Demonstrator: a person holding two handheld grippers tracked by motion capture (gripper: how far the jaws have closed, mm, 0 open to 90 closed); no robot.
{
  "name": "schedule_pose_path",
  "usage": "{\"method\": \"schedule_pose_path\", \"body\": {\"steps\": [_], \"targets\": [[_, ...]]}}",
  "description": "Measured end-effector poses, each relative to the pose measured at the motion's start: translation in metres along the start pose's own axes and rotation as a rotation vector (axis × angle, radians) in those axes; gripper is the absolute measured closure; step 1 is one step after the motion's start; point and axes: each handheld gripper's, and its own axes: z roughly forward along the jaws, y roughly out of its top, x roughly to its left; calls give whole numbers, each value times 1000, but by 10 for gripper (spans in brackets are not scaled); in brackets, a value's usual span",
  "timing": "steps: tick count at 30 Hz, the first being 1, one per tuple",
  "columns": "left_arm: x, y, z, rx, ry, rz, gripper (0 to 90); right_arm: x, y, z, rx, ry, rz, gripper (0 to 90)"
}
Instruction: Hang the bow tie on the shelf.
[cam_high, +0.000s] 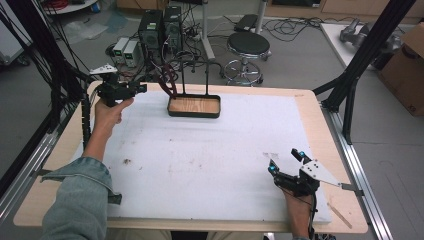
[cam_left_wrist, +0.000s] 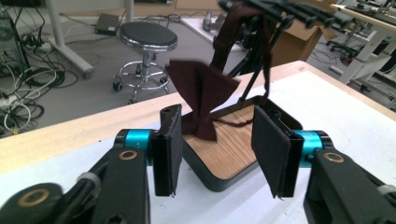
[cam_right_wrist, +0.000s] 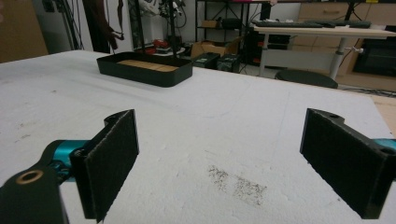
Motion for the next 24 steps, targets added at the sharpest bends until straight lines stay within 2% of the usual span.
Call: {"method": "schedule_pose_path", "body": {"steps": [1, 2, 9, 17, 20, 24], "targets": [[-3, 2, -6, -21, 2, 10, 529, 0, 0, 0, 0, 0, 1, 106], [-3, 2, -6, -21, 2, 10, 527, 0, 0, 0, 0, 0, 1, 106], [-11, 10, -35, -97, -9, 33, 499, 1, 0, 0, 1, -2, 4, 105], [-19, 14, -62, -141, 5, 71, 474, 1, 0, 0, 3, -3, 8, 106], [-24, 15, -72, -143, 12, 93, 462, 0, 0, 0, 2, -5, 7, 106], [-30, 14, -86, -165, 6, 102, 422, 0, 0, 0, 2, -5, 6, 106]]}}
